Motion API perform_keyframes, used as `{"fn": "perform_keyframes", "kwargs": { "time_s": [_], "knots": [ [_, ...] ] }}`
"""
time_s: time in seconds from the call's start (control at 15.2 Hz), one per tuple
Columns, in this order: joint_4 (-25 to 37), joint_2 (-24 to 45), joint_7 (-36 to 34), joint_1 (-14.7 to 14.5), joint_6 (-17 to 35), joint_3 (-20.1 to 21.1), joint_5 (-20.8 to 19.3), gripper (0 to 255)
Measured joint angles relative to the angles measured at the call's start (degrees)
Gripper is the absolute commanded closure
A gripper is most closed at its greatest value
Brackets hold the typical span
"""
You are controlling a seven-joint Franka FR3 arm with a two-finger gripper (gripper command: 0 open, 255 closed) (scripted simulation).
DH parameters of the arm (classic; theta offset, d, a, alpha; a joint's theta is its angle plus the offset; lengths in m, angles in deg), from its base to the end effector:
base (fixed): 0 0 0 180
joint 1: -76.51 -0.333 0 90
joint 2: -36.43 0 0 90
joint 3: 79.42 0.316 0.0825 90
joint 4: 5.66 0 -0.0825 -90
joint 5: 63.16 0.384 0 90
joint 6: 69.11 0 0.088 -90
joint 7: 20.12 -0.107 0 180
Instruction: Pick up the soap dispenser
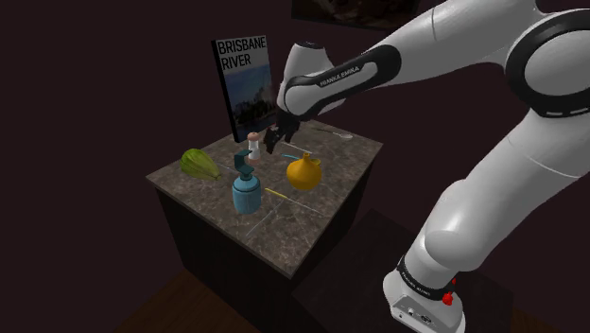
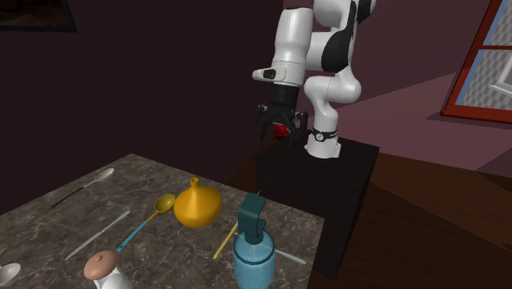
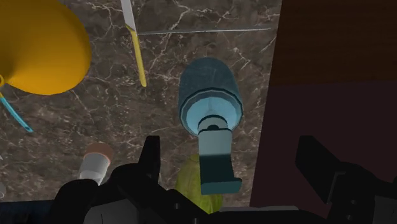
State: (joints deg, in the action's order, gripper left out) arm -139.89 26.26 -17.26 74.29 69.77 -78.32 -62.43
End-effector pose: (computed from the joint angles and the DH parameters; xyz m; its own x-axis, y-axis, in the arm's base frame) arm 0.5013 0.0293 0.4309 0.9619 0.0967 0.2558 0.0986 -0.9951 0.0056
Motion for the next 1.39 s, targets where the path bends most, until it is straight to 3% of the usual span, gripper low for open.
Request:
{"fn": "perform_keyframes", "kwargs": {
  "time_s": [0.26,0.79,1.39],
  "knots": [
    [3.28,8.94,1.81,-0.3,6.31,0.02,0.54,0],
    [15.1,27.14,4.77,-0.64,14.04,0.81,1.15,0],
    [16.3,33.25,5.03,-0.87,19.17,0.99,1.09,0]
  ]
}}
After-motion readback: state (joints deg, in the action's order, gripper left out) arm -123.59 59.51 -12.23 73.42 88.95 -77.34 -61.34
